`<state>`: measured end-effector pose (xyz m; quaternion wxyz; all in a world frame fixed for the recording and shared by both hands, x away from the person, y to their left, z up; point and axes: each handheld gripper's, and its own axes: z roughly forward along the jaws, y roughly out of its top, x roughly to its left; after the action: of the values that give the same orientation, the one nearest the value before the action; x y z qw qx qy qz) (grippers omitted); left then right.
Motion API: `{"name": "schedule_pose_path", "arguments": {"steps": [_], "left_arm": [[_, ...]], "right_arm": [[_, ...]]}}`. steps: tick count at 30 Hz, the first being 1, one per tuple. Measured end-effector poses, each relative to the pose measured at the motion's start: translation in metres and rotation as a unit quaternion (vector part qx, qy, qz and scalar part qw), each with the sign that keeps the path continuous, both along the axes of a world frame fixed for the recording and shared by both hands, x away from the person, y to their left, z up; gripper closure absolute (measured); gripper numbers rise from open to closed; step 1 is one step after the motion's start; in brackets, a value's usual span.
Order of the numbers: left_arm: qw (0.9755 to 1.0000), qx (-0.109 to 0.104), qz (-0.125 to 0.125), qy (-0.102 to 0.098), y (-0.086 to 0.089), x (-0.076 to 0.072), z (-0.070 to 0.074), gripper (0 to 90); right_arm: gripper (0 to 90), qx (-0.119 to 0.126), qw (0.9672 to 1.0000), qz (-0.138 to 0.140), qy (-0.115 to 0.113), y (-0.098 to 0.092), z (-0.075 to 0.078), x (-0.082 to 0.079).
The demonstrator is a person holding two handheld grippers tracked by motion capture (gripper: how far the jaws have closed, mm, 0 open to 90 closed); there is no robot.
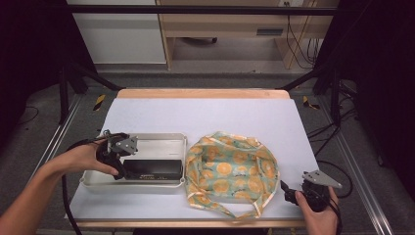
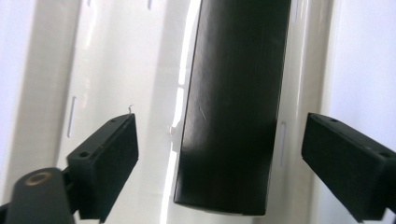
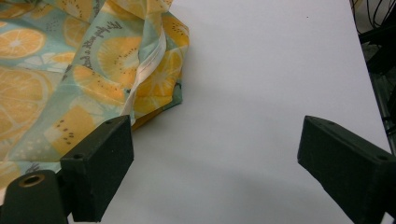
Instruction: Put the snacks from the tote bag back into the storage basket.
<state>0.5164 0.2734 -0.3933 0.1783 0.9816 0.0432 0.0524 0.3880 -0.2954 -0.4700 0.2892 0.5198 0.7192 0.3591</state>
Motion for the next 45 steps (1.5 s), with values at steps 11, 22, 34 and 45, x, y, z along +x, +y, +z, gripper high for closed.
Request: {"name": "schedule_pose_path", "arguments": {"steps": [11,22,34,45], "left_arm": [[0.999,-0.033,0.023,-0.021,-0.011,-0.008,0.016,8.9],[0.991,-0.101,0.073,-0.047,-0.034,-0.017,0.034,8.5],[0.9659,-0.177,0.171,-0.08,-0.061,-0.036,0.028,8.1],[0.9147,-0.241,0.309,-0.097,-0.026,-0.033,0.026,7.9]], "right_arm": [[11.2,0.0,1.0,0.001,-0.001,0.001,0.0,0.0],[11.2,0.0,1.0,0.001,-0.004,0.001,0.001,0.0],[11.2,0.0,1.0,0.005,-0.008,0.001,0.002,-0.001],[11.2,0.003,0.9999,0.008,-0.011,0.001,0.004,-0.002]]}}
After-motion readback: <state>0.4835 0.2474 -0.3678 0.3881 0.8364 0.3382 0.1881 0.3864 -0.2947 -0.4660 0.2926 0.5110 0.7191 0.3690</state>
